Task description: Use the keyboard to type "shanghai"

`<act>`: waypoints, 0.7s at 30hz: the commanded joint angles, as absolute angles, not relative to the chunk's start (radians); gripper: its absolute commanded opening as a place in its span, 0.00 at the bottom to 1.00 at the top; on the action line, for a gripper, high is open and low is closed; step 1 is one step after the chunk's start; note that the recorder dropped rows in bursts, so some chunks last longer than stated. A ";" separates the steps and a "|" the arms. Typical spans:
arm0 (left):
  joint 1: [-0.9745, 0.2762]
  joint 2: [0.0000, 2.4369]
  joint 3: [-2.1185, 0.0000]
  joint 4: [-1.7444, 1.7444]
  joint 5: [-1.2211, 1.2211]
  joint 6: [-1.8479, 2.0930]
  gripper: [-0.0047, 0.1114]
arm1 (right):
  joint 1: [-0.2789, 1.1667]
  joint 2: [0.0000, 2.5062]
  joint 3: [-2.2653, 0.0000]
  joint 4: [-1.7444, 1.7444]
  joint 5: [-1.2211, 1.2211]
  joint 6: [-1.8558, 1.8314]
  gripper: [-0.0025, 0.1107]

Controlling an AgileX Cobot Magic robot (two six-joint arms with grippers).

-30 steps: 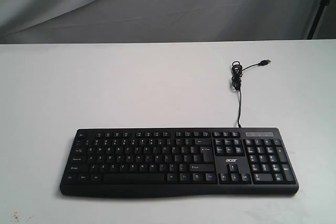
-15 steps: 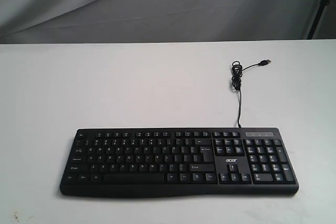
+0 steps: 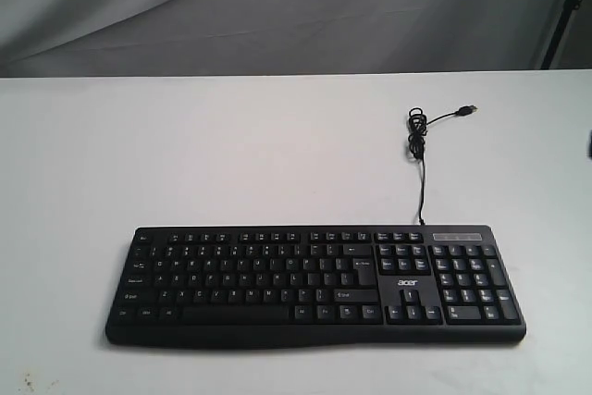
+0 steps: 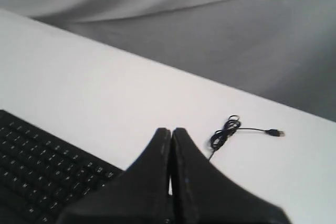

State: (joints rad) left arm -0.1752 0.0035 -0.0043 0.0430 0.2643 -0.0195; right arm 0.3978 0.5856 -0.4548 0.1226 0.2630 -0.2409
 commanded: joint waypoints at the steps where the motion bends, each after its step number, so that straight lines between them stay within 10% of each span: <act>1: -0.179 0.000 0.000 0.044 0.261 -0.022 0.04 | 0.547 0.743 -0.473 0.080 0.128 -0.154 0.02; 9: -0.179 0.000 0.000 0.044 0.261 -0.022 0.04 | 0.885 1.061 -0.510 0.038 -0.045 -0.007 0.02; 21: -0.179 0.000 0.000 0.044 0.261 -0.022 0.04 | 1.000 1.591 -0.868 0.090 0.043 -0.026 0.02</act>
